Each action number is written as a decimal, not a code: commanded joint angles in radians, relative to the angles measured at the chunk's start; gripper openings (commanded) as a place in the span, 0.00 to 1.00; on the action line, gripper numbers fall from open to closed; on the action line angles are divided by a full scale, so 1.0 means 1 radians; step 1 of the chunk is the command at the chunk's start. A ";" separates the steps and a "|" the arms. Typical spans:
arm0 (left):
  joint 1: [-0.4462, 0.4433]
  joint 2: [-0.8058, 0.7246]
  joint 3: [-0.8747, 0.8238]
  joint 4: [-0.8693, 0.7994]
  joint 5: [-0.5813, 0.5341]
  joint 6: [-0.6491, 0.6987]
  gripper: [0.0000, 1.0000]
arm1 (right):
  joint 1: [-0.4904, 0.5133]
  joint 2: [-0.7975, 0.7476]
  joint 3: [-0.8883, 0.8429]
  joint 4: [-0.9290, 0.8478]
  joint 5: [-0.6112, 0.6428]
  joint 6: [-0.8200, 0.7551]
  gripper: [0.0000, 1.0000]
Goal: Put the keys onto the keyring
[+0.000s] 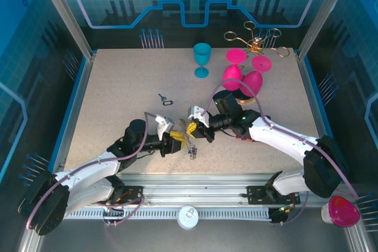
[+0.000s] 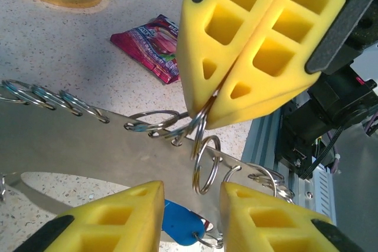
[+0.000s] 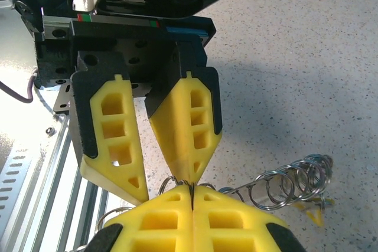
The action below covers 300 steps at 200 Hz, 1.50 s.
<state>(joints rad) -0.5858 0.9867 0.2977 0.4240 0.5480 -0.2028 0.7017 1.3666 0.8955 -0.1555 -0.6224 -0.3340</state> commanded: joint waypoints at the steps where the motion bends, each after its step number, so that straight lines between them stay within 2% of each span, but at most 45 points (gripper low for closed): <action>1: -0.007 0.007 0.005 0.051 0.037 0.016 0.30 | 0.015 -0.009 -0.009 0.038 -0.033 -0.014 0.00; 80: -0.007 0.021 0.016 0.063 0.047 0.018 0.16 | 0.032 0.010 -0.001 0.025 -0.025 -0.028 0.00; 127: -0.008 0.014 0.020 0.053 0.064 0.042 0.00 | 0.032 0.009 0.001 0.025 -0.001 -0.013 0.00; 192: -0.008 -0.005 0.019 0.051 0.066 0.054 0.00 | 0.032 0.014 0.005 0.030 0.008 0.017 0.00; 220: -0.008 0.006 0.022 0.072 0.070 0.036 0.13 | 0.036 0.017 0.005 0.046 0.002 0.033 0.00; 240: -0.011 0.015 0.024 0.079 0.072 0.032 0.16 | 0.040 0.022 0.005 0.056 0.002 0.041 0.00; 276: -0.016 0.023 0.026 0.086 0.079 0.031 0.15 | 0.044 0.028 0.007 0.076 0.005 0.059 0.00; 300: -0.016 0.022 0.024 0.080 0.081 0.036 0.07 | 0.044 0.028 0.005 0.080 0.006 0.063 0.00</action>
<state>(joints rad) -0.5865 1.0077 0.2981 0.4580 0.5846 -0.1806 0.7322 1.3865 0.8955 -0.1345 -0.6094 -0.2905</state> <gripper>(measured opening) 0.103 0.065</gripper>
